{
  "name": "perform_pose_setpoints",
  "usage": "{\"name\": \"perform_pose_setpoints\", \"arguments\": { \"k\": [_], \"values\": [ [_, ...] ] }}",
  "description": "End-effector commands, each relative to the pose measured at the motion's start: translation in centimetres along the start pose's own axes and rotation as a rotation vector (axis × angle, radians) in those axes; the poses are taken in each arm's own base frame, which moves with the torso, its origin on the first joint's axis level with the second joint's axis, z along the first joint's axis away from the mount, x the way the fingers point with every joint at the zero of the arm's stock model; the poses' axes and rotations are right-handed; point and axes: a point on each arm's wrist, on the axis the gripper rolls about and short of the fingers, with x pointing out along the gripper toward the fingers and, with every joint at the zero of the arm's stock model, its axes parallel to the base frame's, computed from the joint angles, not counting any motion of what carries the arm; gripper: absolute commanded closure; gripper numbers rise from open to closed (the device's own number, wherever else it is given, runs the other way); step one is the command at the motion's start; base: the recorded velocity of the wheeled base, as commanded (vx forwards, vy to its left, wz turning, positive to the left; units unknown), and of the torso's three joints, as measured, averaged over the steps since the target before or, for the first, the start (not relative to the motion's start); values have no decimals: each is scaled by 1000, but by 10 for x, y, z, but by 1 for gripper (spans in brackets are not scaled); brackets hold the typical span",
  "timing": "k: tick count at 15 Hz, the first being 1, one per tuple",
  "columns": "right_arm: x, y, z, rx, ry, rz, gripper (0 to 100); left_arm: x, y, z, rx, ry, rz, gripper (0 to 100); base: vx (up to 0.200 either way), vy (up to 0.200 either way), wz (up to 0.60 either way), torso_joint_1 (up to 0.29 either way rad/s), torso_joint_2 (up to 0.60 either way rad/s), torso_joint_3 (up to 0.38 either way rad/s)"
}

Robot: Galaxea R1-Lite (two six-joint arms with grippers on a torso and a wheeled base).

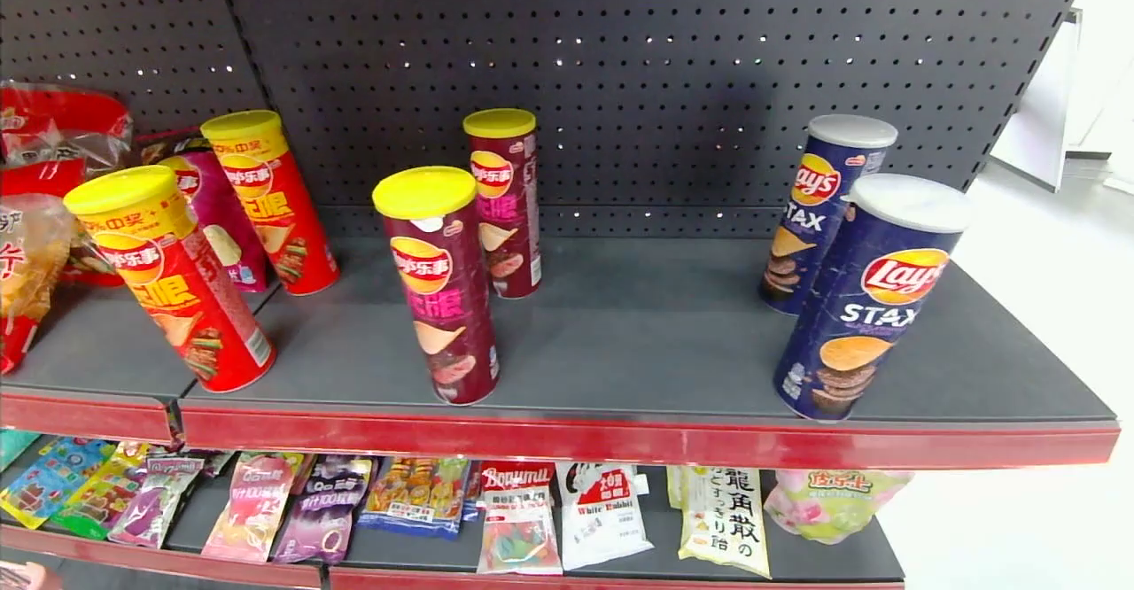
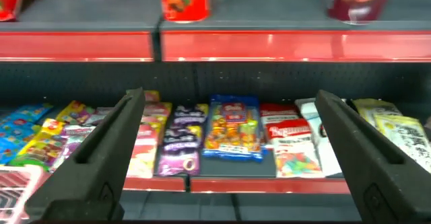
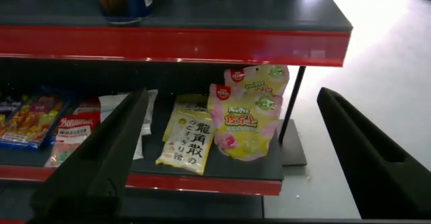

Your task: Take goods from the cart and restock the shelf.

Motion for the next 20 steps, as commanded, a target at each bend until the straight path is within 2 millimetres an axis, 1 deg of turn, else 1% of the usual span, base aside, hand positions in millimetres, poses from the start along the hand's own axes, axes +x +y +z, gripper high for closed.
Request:
{"name": "perform_pose_setpoints", "arguments": {
  "k": [1, 7, 11, 14, 20],
  "values": [
    [0, 0, 0, 0, 0, 1, 0, 0, 0, 0, 0, -1, 0, 0, 0, 200, 0, 2, 2, 12],
    [0, 0, 0, 0, -1, 1, 0, 0, 0, 0, 0, -1, -2, 0, 0, 200, 0, 4, 2, 0],
    [0, 0, 0, 0, -1, 1, 0, 0, 0, 0, 0, -1, 0, 0, 0, 0, 0, 0, 0, 0],
    [0, 0, 0, -2, -1, 1, 0, 0, 0, 0, 0, -1, -2, 0, 200, 0, 0, -6, -1, 2],
    [0, 0, 0, -2, -1, 1, 0, 0, 0, 0, 0, -1, 0, 0, 0, 0, 0, 0, 0, 0]
  ]
}}
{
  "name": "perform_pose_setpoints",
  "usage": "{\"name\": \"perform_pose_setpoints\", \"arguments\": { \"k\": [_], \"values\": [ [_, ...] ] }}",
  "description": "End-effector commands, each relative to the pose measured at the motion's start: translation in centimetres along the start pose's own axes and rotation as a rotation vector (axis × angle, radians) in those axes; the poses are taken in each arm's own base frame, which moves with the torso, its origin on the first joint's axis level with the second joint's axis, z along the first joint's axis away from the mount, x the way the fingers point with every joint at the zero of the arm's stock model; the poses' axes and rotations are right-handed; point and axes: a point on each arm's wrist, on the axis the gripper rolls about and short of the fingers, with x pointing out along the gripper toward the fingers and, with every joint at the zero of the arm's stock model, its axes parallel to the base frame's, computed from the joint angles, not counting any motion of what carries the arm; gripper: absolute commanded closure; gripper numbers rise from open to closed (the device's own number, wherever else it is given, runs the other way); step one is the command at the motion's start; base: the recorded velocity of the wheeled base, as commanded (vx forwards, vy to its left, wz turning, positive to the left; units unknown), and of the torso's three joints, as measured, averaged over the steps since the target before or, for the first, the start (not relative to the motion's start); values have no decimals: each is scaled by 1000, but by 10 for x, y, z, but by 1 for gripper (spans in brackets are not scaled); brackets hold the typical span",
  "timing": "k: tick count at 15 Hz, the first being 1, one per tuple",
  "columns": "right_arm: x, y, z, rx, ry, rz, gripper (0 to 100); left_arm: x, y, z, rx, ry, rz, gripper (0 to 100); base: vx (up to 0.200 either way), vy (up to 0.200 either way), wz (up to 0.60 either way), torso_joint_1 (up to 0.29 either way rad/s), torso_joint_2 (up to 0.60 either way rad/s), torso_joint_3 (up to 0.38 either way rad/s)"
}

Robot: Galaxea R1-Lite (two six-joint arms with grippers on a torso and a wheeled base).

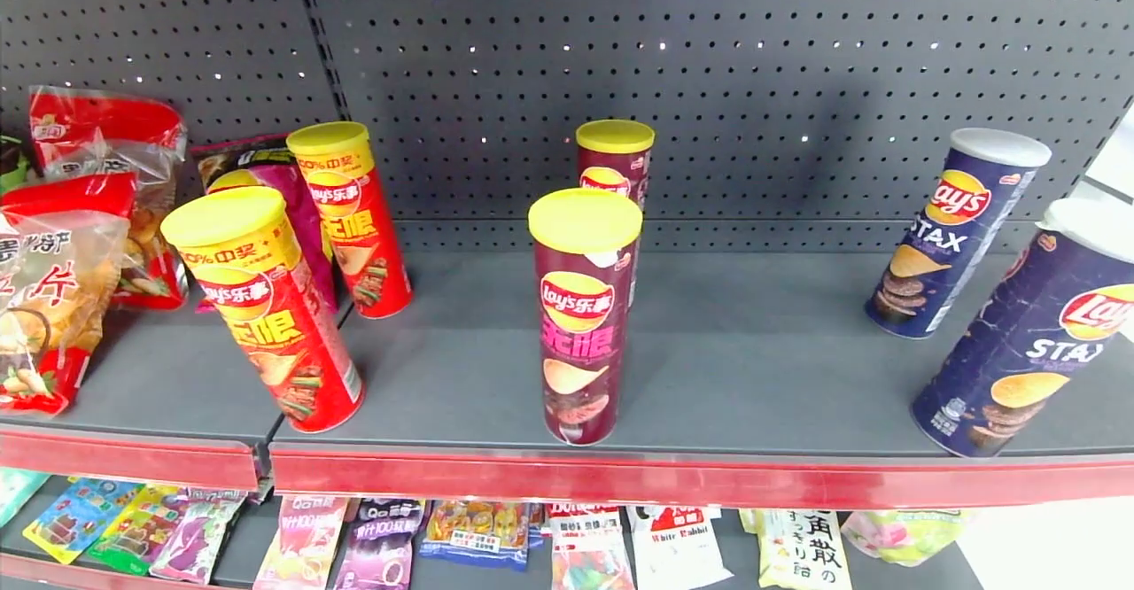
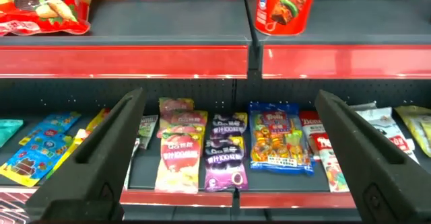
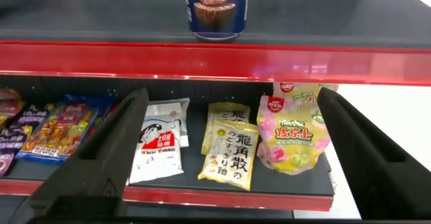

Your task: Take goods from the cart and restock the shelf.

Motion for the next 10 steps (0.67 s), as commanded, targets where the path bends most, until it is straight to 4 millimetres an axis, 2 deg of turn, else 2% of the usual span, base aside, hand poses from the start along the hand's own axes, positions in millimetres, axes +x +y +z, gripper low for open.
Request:
{"name": "perform_pose_setpoints", "arguments": {
  "k": [1, 10],
  "values": [
    [0, 0, 0, 1, 1, 1, 0, 0, 0, 0, 0, 0, 0, 0, 0, 0, 0, 0, 0, 0],
    [0, 0, 0, 1, -1, -1, 0, 0, 0, 0, 0, -2, -1, 0, 0, 0, 0, 0, 0, 0]
  ]
}}
